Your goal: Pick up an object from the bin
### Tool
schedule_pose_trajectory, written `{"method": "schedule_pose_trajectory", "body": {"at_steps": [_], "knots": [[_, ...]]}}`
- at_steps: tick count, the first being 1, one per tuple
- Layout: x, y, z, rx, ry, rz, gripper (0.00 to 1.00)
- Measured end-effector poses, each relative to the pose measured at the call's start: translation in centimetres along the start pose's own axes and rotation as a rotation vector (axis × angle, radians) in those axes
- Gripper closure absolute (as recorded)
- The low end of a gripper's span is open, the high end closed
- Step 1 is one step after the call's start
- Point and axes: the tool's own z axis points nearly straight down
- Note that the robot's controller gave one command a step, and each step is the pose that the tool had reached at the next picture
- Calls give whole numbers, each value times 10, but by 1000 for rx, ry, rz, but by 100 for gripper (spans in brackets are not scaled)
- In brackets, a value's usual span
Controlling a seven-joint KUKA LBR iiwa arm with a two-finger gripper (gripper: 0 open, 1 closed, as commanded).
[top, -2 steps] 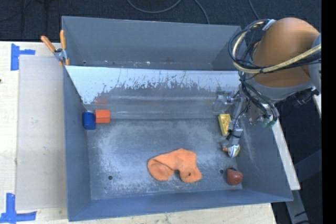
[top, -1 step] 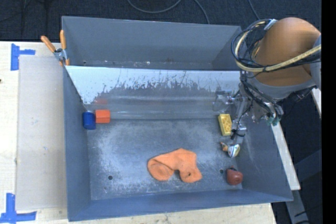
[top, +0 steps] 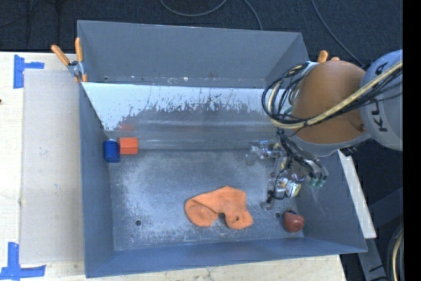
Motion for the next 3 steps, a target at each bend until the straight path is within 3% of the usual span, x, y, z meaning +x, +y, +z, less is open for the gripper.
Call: {"method": "schedule_pose_trajectory", "body": {"at_steps": [1, 2, 3], "knots": [[1, 31, 29, -5, 7, 85, 0], [3, 45, 50, 0, -2, 64, 0], [15, 58, 93, -7, 10, -212, 100]]}}
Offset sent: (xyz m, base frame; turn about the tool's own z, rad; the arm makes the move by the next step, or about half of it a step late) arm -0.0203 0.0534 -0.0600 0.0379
